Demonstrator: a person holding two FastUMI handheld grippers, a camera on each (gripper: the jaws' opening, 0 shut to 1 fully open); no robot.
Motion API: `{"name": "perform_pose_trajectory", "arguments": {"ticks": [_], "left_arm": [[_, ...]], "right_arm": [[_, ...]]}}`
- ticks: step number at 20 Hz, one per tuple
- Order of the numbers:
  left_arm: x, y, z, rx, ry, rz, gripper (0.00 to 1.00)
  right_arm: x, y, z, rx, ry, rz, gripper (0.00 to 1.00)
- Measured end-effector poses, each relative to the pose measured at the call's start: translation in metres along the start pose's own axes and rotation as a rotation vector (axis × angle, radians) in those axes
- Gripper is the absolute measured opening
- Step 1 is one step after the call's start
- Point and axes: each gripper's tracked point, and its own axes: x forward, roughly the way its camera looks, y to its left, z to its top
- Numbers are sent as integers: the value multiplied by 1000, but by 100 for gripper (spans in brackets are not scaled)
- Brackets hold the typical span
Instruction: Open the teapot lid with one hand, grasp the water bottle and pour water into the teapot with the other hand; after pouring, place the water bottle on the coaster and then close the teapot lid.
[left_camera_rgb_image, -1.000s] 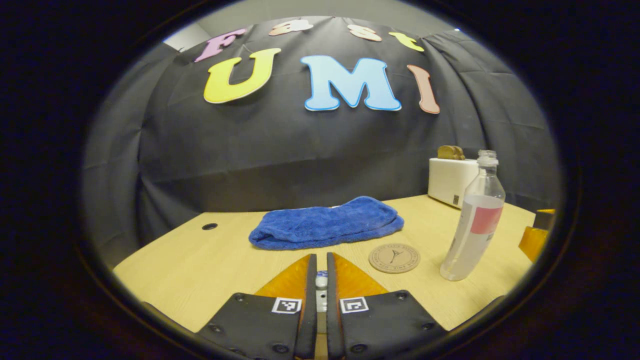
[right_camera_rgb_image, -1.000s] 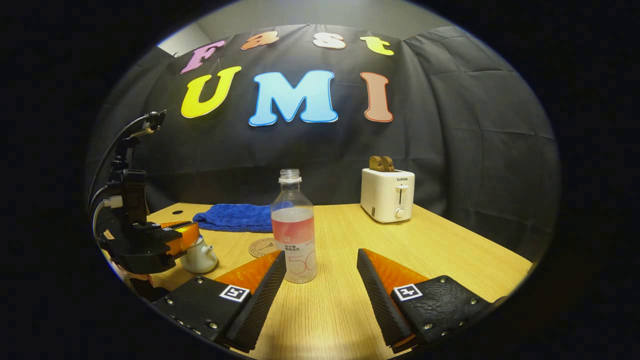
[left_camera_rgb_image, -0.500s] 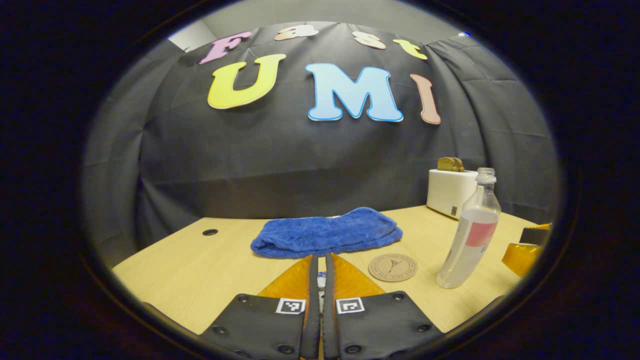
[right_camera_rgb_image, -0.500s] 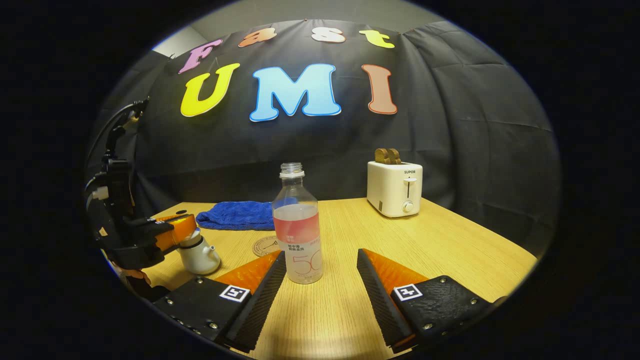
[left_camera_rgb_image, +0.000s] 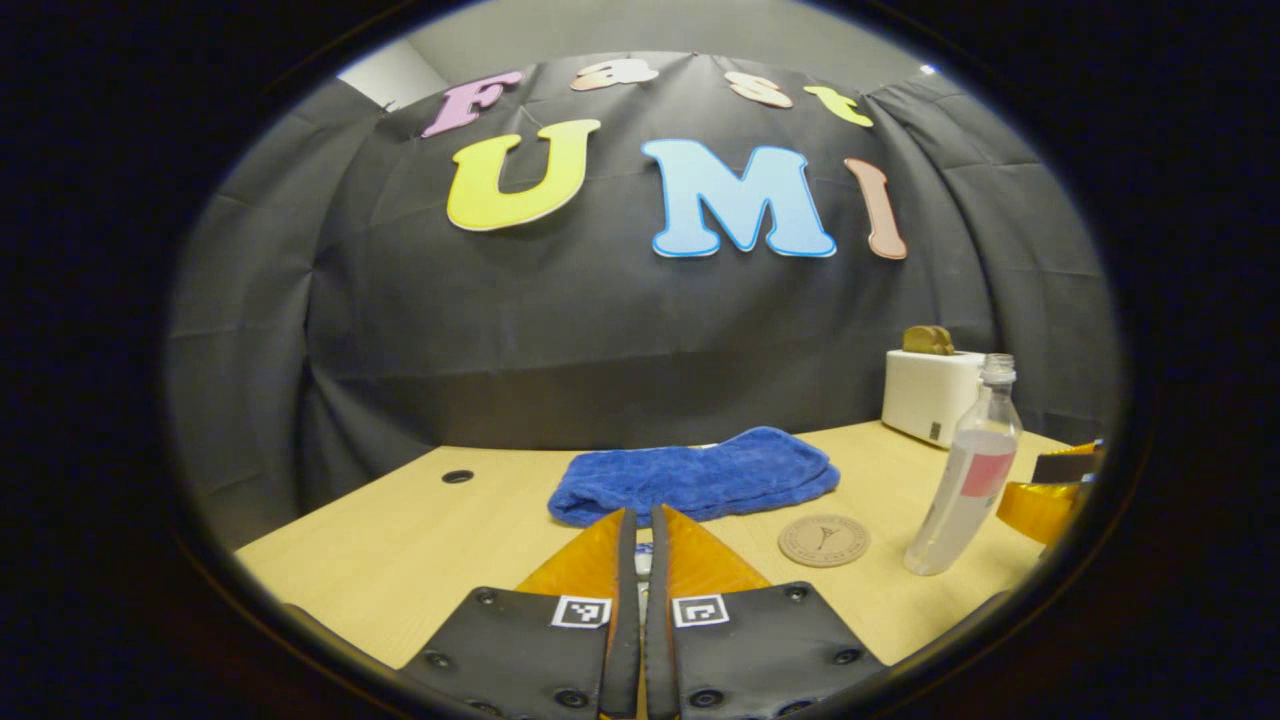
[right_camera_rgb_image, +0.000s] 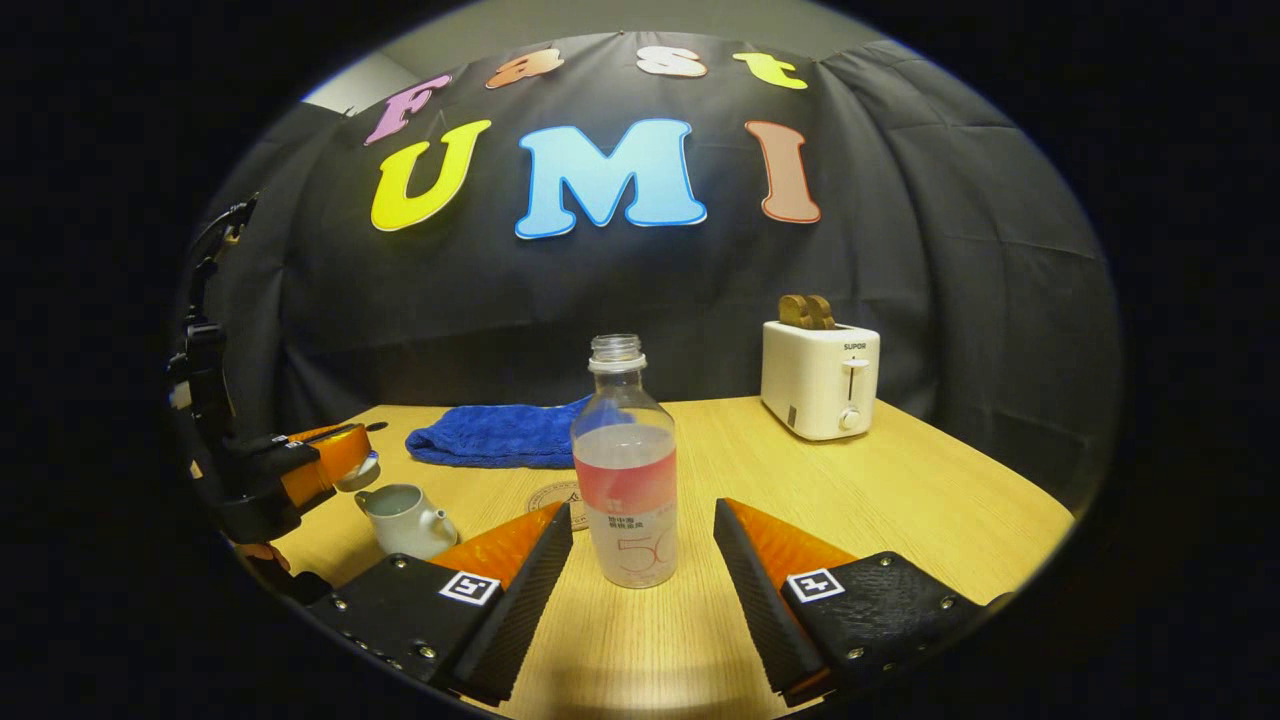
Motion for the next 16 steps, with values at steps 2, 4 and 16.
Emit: {"name": "perform_pose_trajectory", "arguments": {"ticks": [2, 4, 16], "left_arm": [[-2, 9, -1, -5, 0, 19, 10], [-3, 15, -3, -14, 4, 29, 9], [-4, 29, -14, -30, 30, 54, 8]], "right_arm": [[9, 2, 0, -5, 19, 14, 89], [20, 3, 0, -12, 38, 21, 89], [47, 6, -9, -55, 98, 41, 76]]}}
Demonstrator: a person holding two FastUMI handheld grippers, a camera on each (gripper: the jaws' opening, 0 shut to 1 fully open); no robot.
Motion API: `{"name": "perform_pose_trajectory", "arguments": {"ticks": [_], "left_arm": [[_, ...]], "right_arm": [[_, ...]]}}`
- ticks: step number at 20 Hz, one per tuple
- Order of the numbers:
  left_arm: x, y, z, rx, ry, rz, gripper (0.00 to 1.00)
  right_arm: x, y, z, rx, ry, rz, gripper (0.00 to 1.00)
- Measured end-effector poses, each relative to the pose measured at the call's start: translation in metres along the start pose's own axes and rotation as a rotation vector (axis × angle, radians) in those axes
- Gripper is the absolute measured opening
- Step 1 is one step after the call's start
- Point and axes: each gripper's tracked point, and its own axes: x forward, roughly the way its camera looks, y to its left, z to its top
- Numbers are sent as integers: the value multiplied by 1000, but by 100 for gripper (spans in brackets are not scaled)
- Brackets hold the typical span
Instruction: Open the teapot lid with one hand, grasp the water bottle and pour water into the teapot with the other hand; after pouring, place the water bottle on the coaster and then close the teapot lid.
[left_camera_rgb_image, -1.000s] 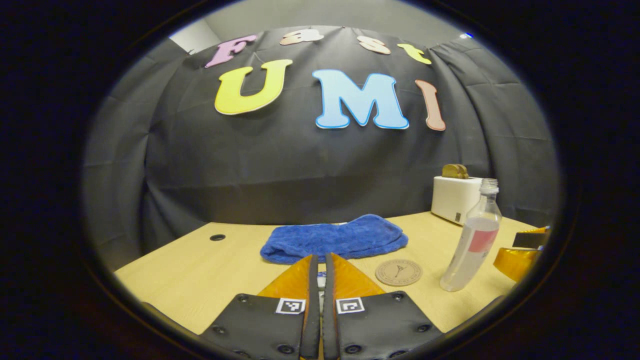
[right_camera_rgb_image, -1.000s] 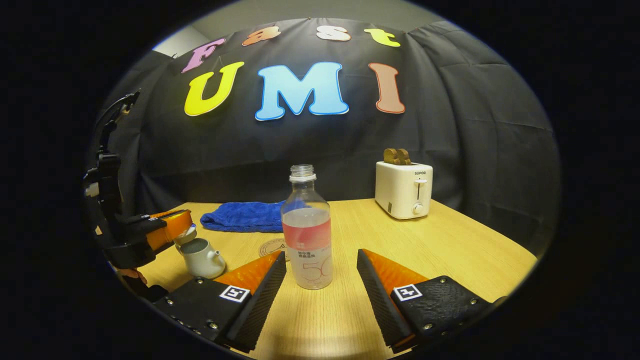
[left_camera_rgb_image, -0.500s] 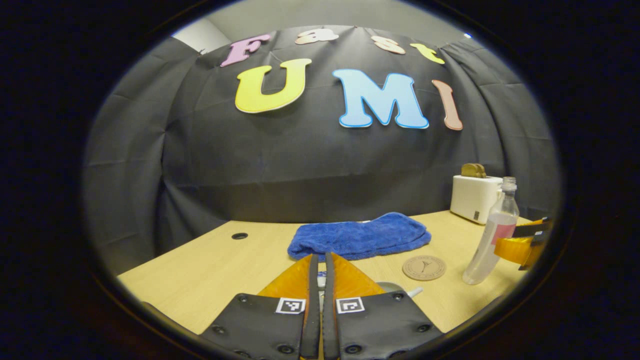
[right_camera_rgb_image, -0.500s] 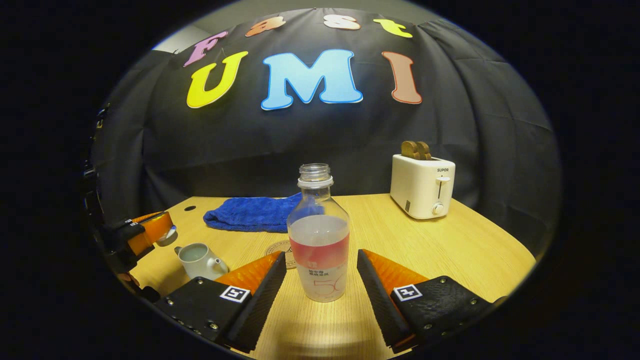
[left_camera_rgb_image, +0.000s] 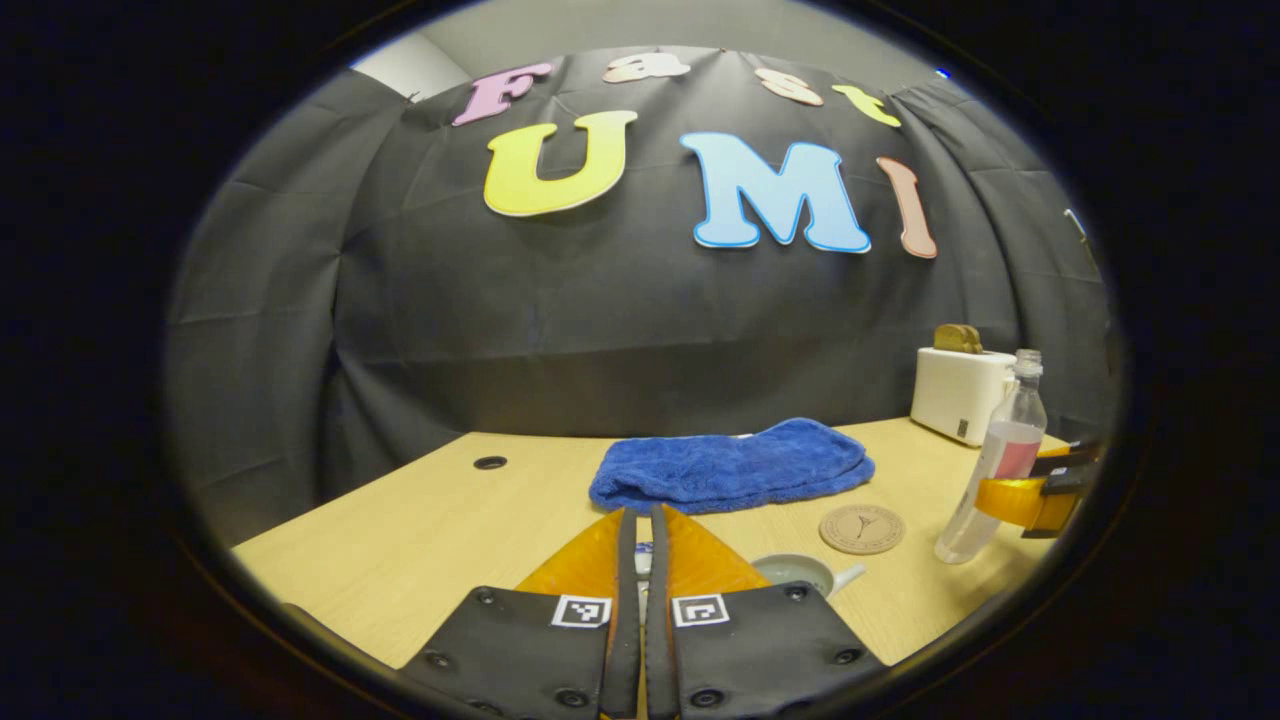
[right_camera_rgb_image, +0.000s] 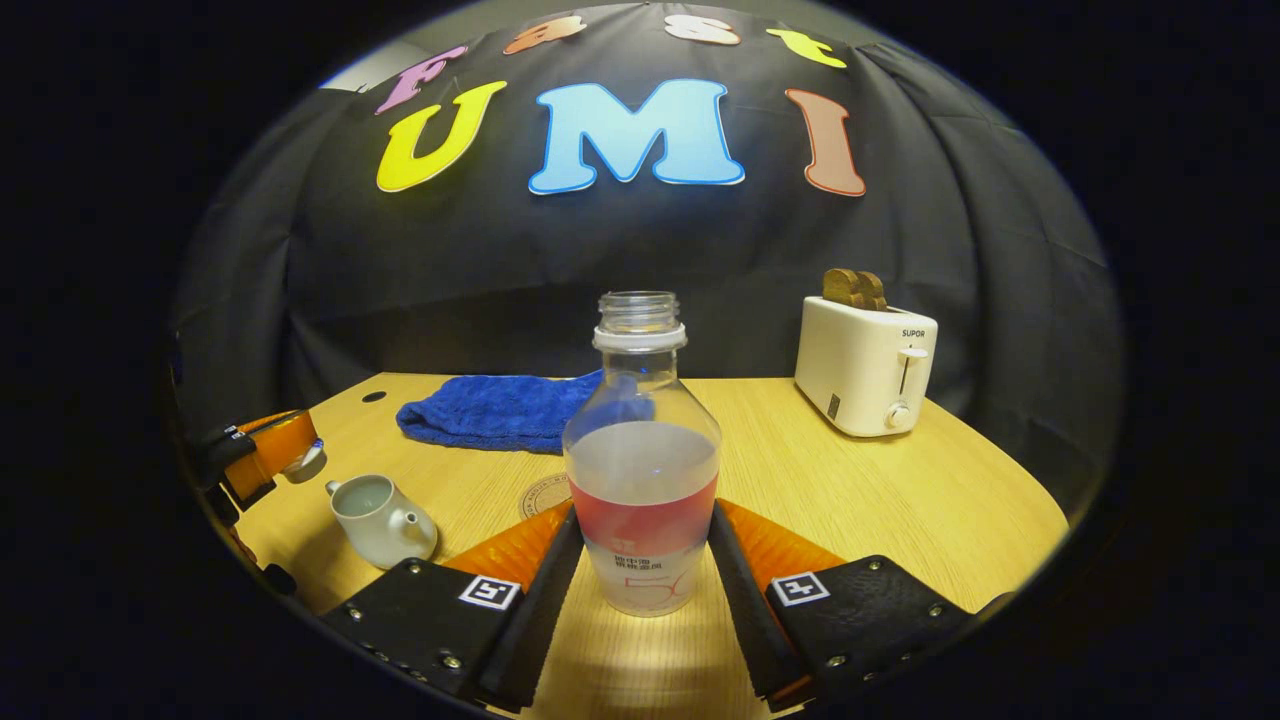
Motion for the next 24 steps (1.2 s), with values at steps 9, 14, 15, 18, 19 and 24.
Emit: {"name": "perform_pose_trajectory", "arguments": {"ticks": [9, 14, 15, 18, 19, 24], "left_arm": [[-2, 11, -1, -2, -1, 19, 9], [-3, 25, 1, -14, -1, 42, 8], [-4, 28, -1, -21, 7, 46, 8], [-2, 42, -5, -38, 24, 67, 9], [-3, 47, -6, -40, 27, 77, 9], [-3, 66, -12, -63, 42, 109, 9]], "right_arm": [[0, 7, 17, -332, -31, -68, 76], [8, 9, 23, -562, -44, -116, 76], [11, 9, 25, -606, -51, -125, 76], [15, 15, 29, -727, -73, -134, 76], [17, 18, 30, -764, -82, -134, 76], [22, 36, 37, -949, -122, -140, 76]]}}
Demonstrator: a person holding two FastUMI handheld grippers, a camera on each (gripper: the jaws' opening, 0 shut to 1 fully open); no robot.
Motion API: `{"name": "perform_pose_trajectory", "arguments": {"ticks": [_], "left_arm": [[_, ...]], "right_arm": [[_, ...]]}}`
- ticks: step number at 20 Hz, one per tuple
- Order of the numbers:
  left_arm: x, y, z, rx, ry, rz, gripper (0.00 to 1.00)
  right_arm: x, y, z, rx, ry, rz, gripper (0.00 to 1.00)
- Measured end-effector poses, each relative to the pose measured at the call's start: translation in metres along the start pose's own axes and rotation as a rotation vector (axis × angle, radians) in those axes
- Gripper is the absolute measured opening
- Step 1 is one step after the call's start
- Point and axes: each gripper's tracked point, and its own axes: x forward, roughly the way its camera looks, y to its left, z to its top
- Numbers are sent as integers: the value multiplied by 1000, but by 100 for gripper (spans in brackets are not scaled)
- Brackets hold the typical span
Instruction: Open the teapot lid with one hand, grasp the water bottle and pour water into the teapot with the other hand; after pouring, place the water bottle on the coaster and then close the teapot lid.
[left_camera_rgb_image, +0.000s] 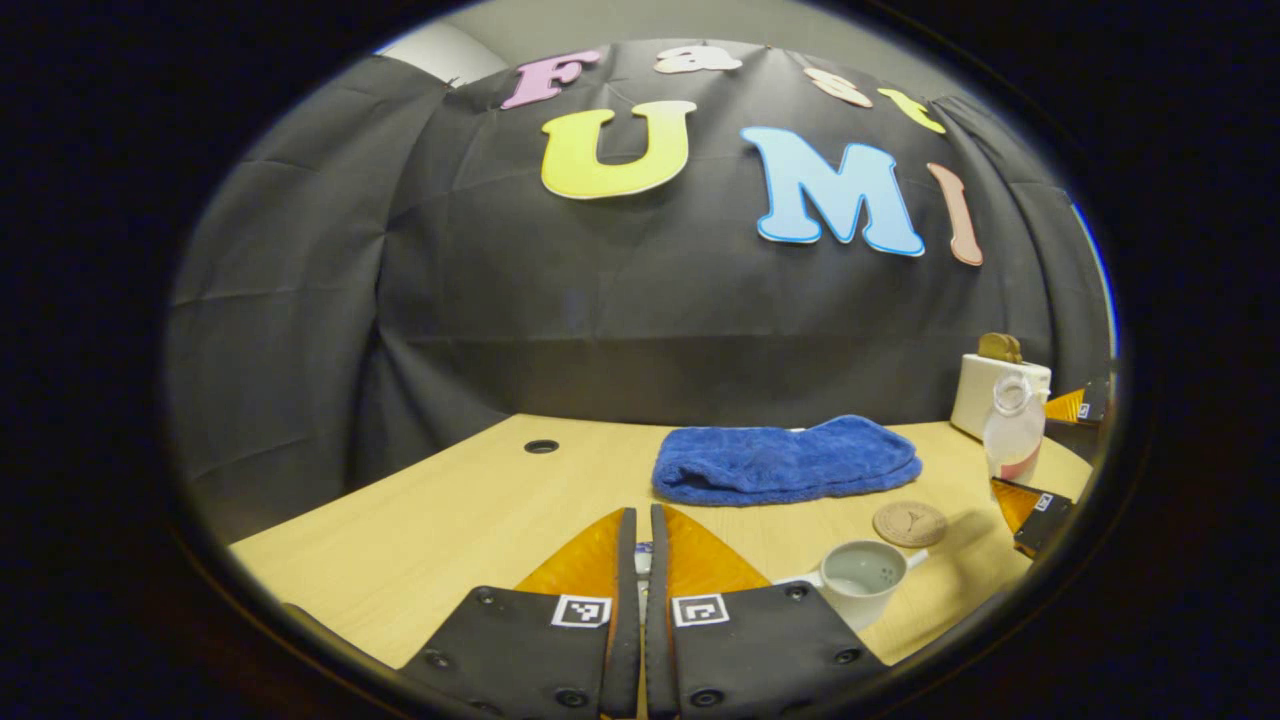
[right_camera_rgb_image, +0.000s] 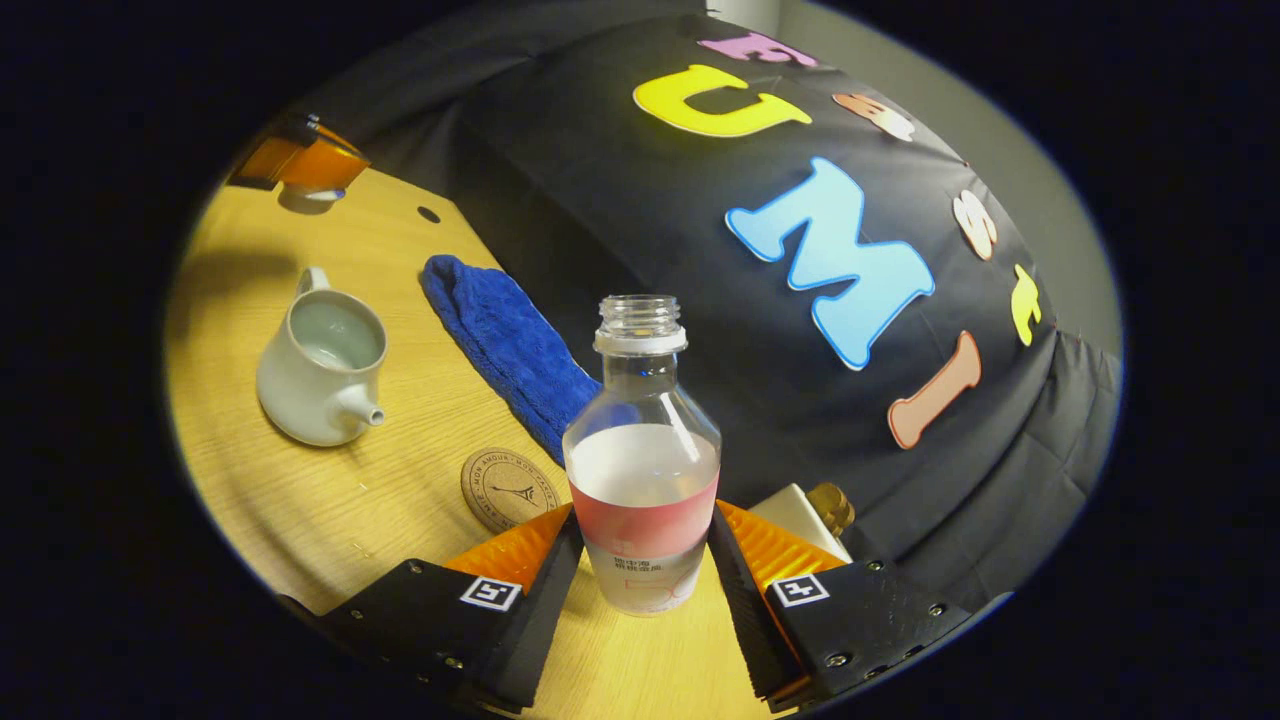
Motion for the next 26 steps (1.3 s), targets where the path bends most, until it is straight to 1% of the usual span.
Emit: {"name": "perform_pose_trajectory", "arguments": {"ticks": [4, 7, 11, 20, 26], "left_arm": [[1, 13, -1, -51, 7, 16, 9], [2, 20, -3, -62, 10, 34, 9], [1, 26, -2, -63, 7, 49, 9], [2, 28, -4, -53, 13, 62, 9], [3, 27, -6, -47, 22, 62, 9]], "right_arm": [[5, -1, 18, -187, -56, -43, 76], [7, 4, 29, -316, -92, -62, 76], [8, 14, 37, -440, -130, -74, 76], [8, 4, 57, -626, -200, -160, 76], [7, -1, 64, -708, -236, -199, 76]]}}
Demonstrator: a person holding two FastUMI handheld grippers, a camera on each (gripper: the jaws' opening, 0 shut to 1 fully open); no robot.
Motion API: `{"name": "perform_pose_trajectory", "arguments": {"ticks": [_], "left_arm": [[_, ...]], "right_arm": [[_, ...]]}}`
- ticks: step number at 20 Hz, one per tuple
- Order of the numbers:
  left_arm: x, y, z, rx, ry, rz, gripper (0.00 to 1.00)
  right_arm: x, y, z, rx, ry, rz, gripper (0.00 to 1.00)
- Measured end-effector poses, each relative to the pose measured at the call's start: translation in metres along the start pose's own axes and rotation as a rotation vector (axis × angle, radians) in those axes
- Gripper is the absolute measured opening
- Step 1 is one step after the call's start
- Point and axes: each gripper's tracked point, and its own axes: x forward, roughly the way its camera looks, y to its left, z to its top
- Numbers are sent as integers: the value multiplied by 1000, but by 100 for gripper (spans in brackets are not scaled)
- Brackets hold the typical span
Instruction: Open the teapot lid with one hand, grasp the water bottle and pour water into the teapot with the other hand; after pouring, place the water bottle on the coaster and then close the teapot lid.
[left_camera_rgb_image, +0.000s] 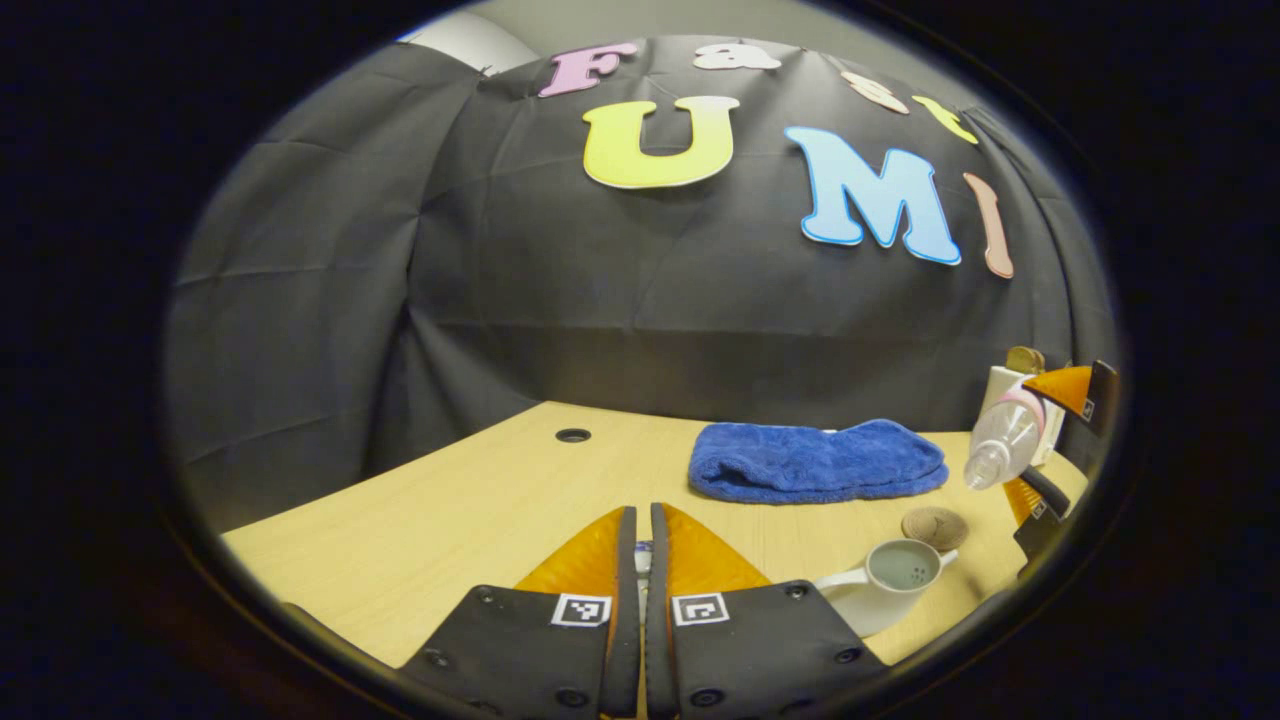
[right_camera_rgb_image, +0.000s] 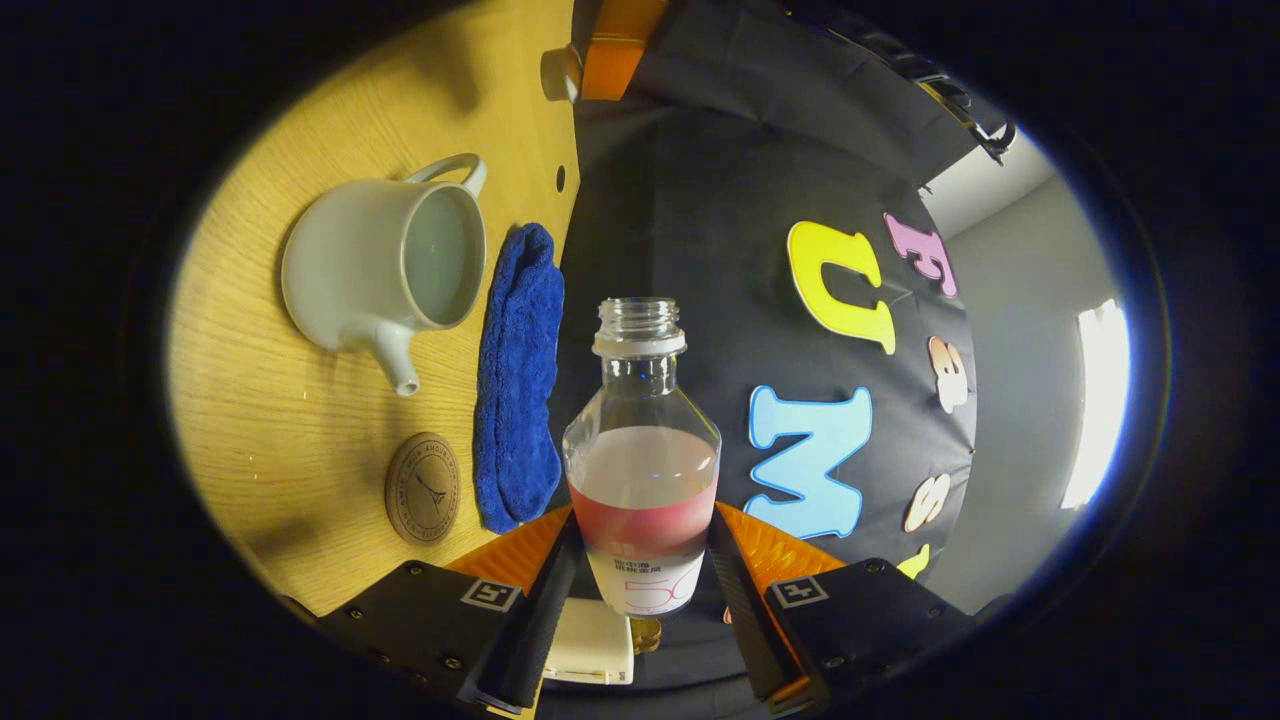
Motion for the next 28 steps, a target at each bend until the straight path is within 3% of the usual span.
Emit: {"name": "perform_pose_trajectory", "arguments": {"ticks": [13, 28], "left_arm": [[1, -2, -3, 7, 12, 4, 9], [1, -1, -4, 17, 27, 13, 9]], "right_arm": [[9, -27, -2, -135, -29, -99, 75], [12, -51, 6, -202, -71, -163, 75]]}}
